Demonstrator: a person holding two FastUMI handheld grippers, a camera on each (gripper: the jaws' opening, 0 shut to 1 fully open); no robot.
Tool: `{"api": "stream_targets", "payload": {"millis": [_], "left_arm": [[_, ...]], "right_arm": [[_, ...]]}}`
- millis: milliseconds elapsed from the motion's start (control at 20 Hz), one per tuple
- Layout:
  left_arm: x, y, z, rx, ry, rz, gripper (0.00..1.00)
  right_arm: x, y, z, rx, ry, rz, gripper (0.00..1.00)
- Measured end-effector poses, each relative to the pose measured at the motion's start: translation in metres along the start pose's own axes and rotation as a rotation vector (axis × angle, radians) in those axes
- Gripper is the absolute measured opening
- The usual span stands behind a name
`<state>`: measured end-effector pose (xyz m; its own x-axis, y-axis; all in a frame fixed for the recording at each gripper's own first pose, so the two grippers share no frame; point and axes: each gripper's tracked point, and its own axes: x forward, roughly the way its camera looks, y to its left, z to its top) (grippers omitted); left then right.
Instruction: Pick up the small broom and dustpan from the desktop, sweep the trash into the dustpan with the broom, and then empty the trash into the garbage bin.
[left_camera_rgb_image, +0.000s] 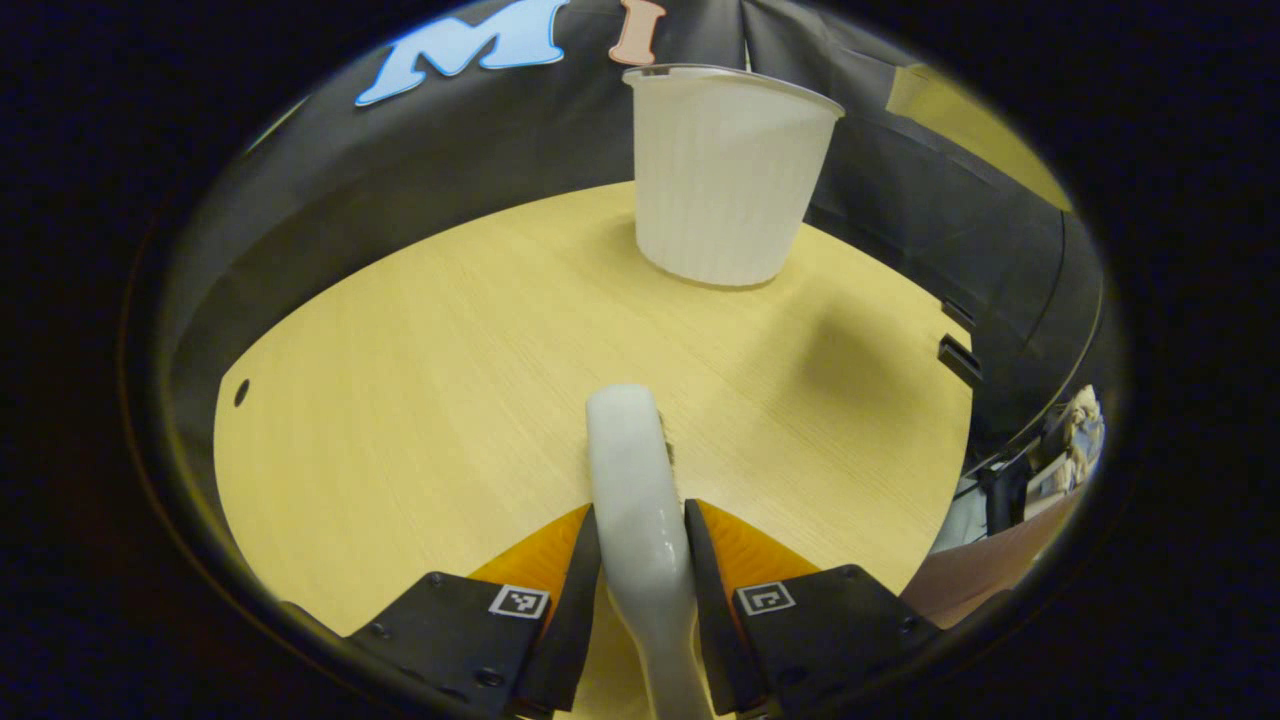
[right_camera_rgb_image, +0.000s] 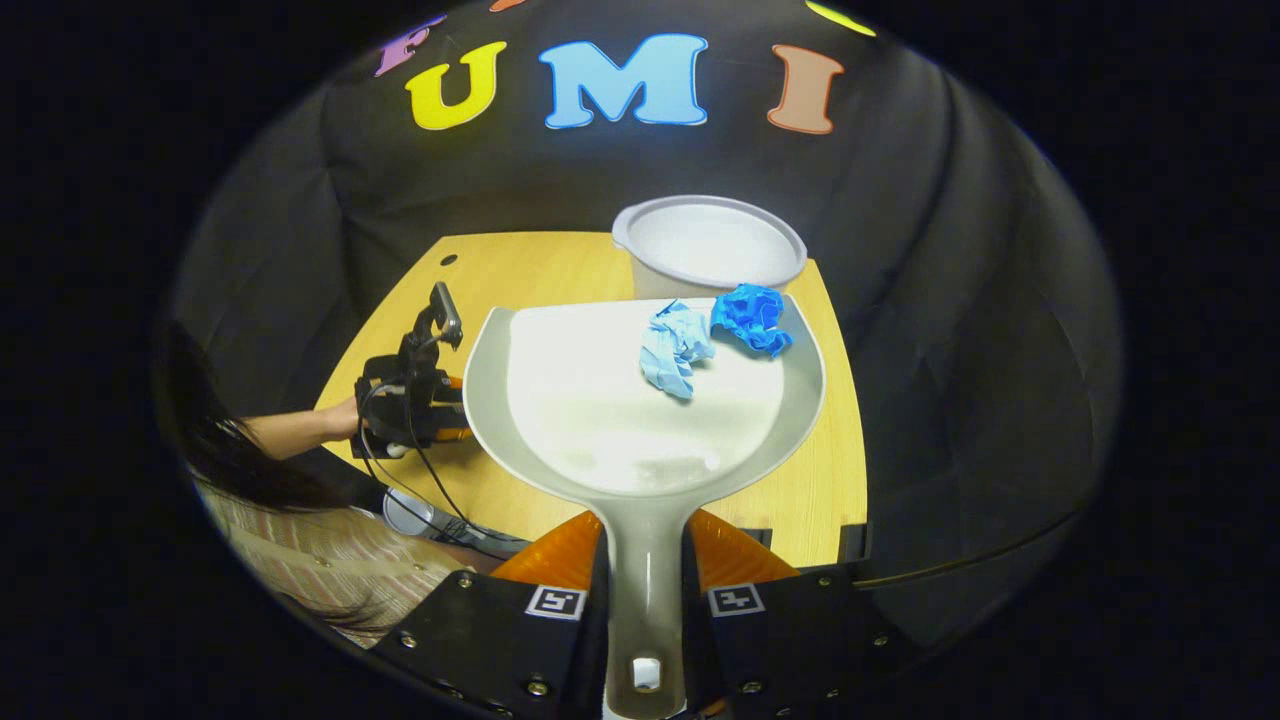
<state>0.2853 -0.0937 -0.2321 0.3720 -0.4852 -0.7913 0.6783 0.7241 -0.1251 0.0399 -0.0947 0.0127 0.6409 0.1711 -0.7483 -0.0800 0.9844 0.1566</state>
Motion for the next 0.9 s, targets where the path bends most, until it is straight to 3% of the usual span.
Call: {"api": "stream_targets", "payload": {"millis": [250, 450, 900], "left_arm": [[-0.013, 0.024, 0.013, -0.032, -0.025, 0.041, 0.55], [-0.024, 0.034, 0.011, -0.083, -0.033, 0.077, 0.55], [-0.035, 0.045, 0.006, -0.176, -0.030, 0.131, 0.55]], "right_arm": [[0.016, 0.001, 0.062, -0.027, -0.018, 0.047, 0.30], [0.039, 0.005, 0.099, 0.035, 0.011, 0.135, 0.30], [0.079, 0.005, 0.169, 0.446, -0.002, 0.406, 0.29]]}}
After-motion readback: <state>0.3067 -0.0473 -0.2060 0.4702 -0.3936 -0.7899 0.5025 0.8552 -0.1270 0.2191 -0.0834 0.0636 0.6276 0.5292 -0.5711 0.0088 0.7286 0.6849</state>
